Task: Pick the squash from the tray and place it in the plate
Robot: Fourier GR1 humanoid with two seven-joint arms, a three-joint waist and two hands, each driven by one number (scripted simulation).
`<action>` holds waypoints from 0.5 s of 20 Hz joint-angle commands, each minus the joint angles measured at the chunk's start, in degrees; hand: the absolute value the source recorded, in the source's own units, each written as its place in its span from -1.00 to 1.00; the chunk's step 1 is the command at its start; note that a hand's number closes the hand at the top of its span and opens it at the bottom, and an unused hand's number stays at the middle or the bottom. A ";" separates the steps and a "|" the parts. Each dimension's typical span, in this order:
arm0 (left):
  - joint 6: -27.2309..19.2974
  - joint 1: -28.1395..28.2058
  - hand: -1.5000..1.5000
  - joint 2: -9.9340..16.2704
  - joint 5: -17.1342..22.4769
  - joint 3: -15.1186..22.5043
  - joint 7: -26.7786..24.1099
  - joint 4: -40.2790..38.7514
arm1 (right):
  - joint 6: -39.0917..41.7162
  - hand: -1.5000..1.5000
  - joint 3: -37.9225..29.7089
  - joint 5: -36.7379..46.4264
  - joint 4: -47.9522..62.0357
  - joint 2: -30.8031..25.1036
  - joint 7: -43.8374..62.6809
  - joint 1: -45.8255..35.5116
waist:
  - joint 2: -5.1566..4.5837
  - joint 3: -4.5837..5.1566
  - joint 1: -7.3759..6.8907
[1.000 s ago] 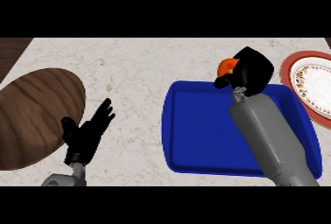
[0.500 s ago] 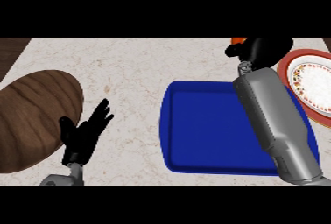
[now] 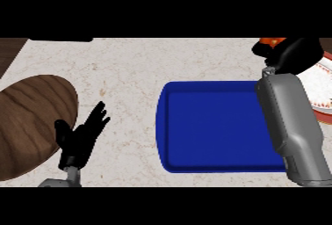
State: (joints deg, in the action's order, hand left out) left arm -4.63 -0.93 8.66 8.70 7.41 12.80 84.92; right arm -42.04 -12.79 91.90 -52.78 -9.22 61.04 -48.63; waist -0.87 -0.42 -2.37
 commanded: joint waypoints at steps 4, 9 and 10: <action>-1.24 0.00 0.00 -1.53 -0.95 0.17 0.02 -3.63 | -13.99 1.00 -9.21 5.69 3.66 -3.67 6.56 3.77 | 0.09 0.39 1.65; -0.25 2.80 0.00 -1.10 -1.42 0.87 -1.84 -1.29 | -23.36 1.00 -15.12 0.38 13.85 -8.88 0.10 4.46 | -0.19 0.27 0.28; 1.21 1.52 0.00 -0.19 0.76 -0.36 0.84 -0.79 | -22.48 1.00 -15.54 -1.19 14.20 -11.39 -1.88 3.27 | 0.00 0.28 0.60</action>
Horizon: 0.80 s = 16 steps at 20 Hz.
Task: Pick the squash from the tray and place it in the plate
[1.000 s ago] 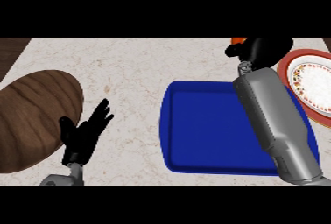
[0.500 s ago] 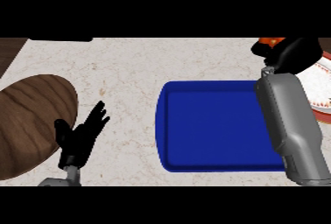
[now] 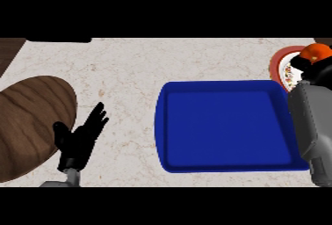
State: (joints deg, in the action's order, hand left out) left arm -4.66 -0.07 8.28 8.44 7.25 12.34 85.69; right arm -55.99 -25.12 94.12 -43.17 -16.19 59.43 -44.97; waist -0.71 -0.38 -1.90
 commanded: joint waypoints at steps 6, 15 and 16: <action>0.58 0.56 0.00 -0.53 -0.41 0.06 0.23 -2.50 | -14.98 1.00 -5.20 -12.78 14.89 -8.92 -9.93 -0.91 | -0.24 0.19 -0.24; 0.77 -0.23 0.00 -1.59 -0.67 0.57 -0.34 -4.10 | 2.63 -1.00 -11.20 -30.54 22.88 -13.06 -20.75 -0.56 | -0.87 -0.12 -0.33; 0.61 -0.01 0.00 -1.35 -0.11 -0.30 -0.04 -3.54 | 3.39 -1.00 -12.54 -34.35 21.95 -13.07 -24.67 -0.68 | -0.46 -0.08 0.00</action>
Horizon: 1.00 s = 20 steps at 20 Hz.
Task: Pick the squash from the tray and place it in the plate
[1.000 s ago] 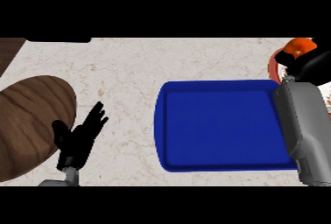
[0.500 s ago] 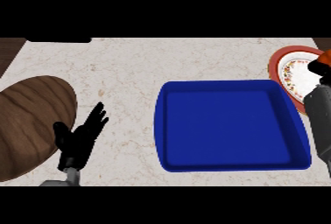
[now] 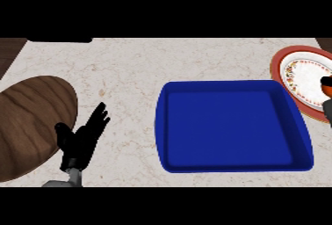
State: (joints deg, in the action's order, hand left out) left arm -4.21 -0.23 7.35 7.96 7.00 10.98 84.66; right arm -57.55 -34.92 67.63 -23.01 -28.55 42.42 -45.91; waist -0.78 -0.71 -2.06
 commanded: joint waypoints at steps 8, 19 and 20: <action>0.65 1.15 0.00 -0.12 -0.04 0.31 1.06 -1.88 | 3.47 -1.00 -8.57 -22.21 -4.76 -0.11 -30.58 1.24 | -0.50 0.13 -0.22; -0.81 1.48 0.00 -0.85 -1.30 -0.03 1.06 -1.87 | 10.79 -1.00 -19.28 -48.56 -14.46 4.29 -56.59 9.53 | 0.40 0.49 1.54; 0.75 2.08 0.00 1.13 0.48 -1.08 4.25 1.17 | 12.54 -1.00 -19.52 -50.15 -15.15 4.68 -57.73 10.10 | 0.58 0.53 1.52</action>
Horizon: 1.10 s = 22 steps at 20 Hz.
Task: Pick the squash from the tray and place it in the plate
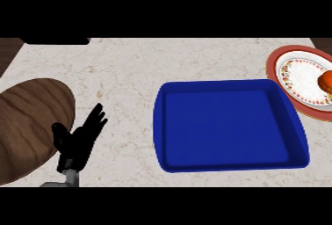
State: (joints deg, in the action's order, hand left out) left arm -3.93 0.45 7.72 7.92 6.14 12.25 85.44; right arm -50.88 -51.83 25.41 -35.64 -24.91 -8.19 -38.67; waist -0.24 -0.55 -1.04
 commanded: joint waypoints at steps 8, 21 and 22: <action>-0.55 2.17 0.00 -0.18 -0.62 -1.07 1.25 -1.08 | 18.03 -1.00 4.41 -11.18 -18.65 10.75 -5.10 14.96 | 0.63 0.63 1.92; 1.50 -2.48 0.00 0.37 -0.59 -3.31 1.84 -4.94 | 13.47 -1.00 19.99 -2.29 -46.49 24.70 10.69 34.49 | 0.31 0.59 1.44; 1.17 2.88 0.00 -0.56 -0.91 -1.12 1.99 -0.65 | 11.60 -1.00 24.65 -2.62 -50.37 24.74 13.58 38.00 | 0.45 0.60 1.35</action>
State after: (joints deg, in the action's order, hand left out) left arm -3.38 1.12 7.38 6.95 4.21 12.10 84.92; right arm -36.43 -34.38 21.96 -78.35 -2.62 0.78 -7.05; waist 0.63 -0.29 0.48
